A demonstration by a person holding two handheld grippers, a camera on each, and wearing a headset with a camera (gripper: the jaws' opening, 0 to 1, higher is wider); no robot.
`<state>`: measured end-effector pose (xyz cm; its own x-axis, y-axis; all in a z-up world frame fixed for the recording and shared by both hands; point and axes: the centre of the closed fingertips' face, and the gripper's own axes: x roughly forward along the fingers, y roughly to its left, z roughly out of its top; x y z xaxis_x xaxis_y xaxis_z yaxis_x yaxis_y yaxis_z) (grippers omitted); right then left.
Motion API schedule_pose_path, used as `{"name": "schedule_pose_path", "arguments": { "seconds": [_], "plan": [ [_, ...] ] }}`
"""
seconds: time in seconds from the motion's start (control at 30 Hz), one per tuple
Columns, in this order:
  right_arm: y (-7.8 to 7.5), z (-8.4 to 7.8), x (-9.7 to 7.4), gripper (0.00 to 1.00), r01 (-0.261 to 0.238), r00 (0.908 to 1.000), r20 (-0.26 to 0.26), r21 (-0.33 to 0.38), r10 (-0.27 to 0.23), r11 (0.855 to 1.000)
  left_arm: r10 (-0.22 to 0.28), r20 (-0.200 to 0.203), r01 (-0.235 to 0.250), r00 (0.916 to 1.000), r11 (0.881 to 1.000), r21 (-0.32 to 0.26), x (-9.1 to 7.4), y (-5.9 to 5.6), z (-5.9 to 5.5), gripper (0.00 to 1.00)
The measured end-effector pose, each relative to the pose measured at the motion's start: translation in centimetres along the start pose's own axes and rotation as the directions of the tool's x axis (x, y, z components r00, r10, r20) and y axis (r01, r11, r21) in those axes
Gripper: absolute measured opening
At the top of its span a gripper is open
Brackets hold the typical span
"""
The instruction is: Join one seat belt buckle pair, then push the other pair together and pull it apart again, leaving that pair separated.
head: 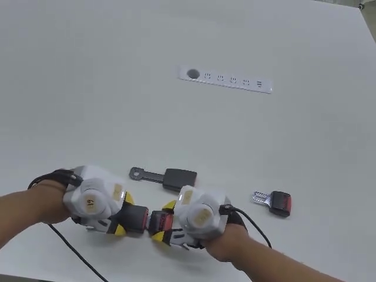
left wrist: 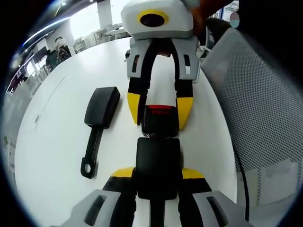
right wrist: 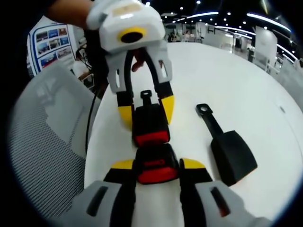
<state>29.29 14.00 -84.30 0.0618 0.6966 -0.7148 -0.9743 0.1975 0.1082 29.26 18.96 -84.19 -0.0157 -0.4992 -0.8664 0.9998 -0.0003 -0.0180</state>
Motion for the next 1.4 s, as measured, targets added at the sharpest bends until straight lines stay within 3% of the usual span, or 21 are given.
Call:
{"name": "schedule_pose_path", "arguments": {
  "seconds": [0.13,0.3,0.63,1.4],
  "plan": [
    [0.03,0.06,-0.11,0.35,0.004,1.0,0.002,-0.013,-0.004,1.0,0.0,0.019,0.0,0.9998,1.0,-0.003,-0.02,0.04,-0.02,0.35],
    [0.01,0.04,-0.32,0.35,0.015,0.9995,0.026,-0.007,-0.015,1.0,0.016,0.102,-0.012,0.9947,0.999,-0.038,-0.09,0.15,-0.01,0.35],
    [0.1,0.17,-0.51,0.34,0.043,0.9964,0.073,-0.01,-0.042,0.999,0.012,0.166,-0.005,0.986,0.999,-0.039,-0.05,0.12,0.07,0.35],
    [0.45,0.1,-0.69,0.34,0.066,0.988,0.138,0.035,-0.07,0.997,-0.006,0.193,0.011,0.9811,1.0,-0.025,-0.3,-0.31,0.64,0.35]
  ]
}}
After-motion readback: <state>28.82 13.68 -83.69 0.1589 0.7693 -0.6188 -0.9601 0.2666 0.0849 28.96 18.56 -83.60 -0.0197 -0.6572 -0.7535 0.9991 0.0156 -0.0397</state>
